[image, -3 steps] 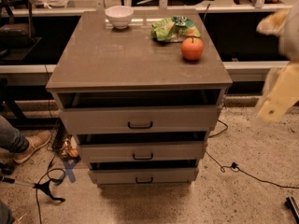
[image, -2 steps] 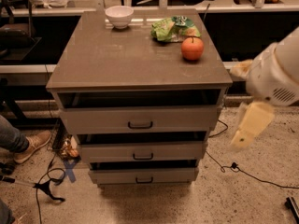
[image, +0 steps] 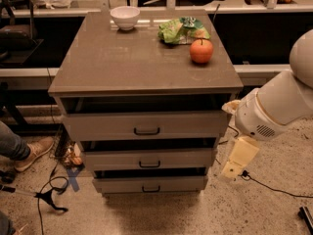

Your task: Open middle drawer

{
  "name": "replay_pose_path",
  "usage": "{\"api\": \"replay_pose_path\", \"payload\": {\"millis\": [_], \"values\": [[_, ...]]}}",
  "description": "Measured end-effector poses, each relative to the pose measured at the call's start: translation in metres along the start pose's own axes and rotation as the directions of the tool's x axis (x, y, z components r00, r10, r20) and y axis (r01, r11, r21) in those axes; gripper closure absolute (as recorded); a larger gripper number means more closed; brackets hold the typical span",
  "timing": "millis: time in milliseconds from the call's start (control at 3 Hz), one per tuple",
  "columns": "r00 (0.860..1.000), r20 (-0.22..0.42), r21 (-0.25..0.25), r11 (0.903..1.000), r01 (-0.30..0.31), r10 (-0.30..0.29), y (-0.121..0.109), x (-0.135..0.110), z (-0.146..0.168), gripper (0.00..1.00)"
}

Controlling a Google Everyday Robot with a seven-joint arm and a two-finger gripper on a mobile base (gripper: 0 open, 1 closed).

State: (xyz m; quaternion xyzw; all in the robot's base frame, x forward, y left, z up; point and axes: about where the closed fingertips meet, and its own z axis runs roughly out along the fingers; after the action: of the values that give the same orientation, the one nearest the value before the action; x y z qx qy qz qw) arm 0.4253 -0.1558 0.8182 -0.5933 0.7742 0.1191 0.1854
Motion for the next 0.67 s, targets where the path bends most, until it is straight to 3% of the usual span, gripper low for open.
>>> {"api": "replay_pose_path", "payload": {"millis": [333,667], "values": [[0.999,-0.034,0.019,0.9996,-0.021,0.022,-0.004,0.01,0.013,0.0],[0.996,-0.068,0.016,0.9982,-0.058,0.059,-0.023,0.047,0.075,0.0]]}}
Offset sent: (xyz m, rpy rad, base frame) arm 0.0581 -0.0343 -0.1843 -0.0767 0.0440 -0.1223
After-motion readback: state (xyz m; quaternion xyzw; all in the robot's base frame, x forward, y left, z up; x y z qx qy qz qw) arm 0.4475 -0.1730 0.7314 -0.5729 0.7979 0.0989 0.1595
